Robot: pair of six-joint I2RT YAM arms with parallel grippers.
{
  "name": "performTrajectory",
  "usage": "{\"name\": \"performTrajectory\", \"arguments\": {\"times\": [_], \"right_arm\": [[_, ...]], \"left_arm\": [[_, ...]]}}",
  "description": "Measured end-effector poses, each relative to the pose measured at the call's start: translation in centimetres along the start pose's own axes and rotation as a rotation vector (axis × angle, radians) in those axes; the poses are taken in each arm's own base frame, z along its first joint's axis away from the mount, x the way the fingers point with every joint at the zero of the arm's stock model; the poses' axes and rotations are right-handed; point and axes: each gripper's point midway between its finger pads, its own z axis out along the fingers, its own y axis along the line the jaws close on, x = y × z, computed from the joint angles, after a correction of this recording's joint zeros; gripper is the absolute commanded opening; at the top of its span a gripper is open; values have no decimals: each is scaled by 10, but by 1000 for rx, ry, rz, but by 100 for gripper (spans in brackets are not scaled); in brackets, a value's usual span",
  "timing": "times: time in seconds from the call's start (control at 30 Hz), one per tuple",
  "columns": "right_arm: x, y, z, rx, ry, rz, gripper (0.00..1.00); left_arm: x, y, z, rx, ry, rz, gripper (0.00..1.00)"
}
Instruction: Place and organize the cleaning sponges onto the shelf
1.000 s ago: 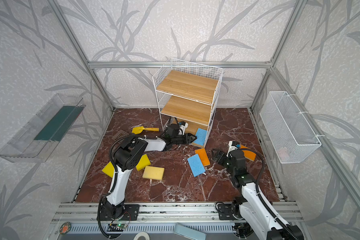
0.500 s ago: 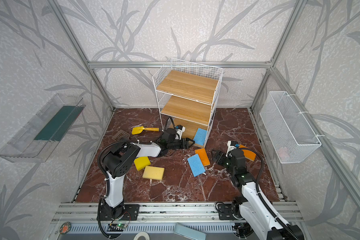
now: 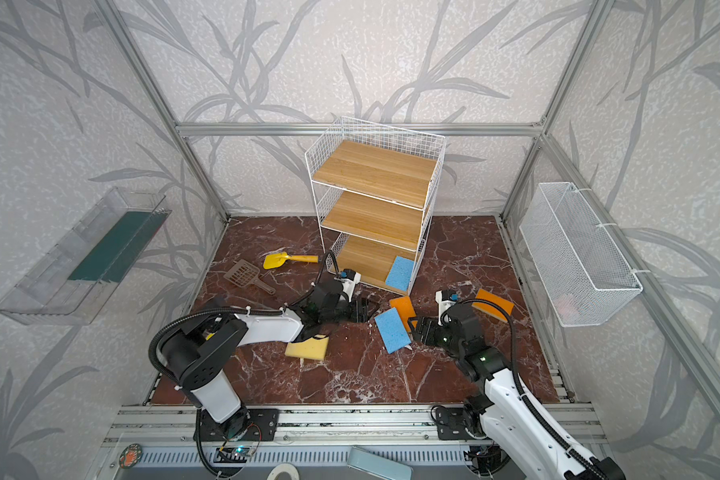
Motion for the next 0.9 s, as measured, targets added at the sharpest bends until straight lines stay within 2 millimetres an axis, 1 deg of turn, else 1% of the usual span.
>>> {"name": "performTrajectory", "arguments": {"times": [0.07,0.13,0.27,0.33,0.43,0.57,0.77,0.9], "right_arm": [[5,-2,3,7,23,-6,68],[12,-5,8,21,58,-11,67],[28,-7,17,37,135,-31,63],[36,-6,21,33,169,-39,57],[45,-1,25,15,208,-53,51],[54,7,30,-4,247,-80,51],[60,9,39,6,290,-84,51],[66,9,43,11,315,-86,45]], "left_arm": [[10,3,-10,-14,1,0,72],[21,9,-19,-32,7,-5,72],[39,22,-26,-67,22,-14,72],[45,27,-27,-77,26,-23,72],[46,29,-26,-71,14,-36,72],[42,24,-23,-36,-9,-55,72],[37,16,-23,3,-23,-69,72],[37,14,-24,8,-20,-74,71]]}}
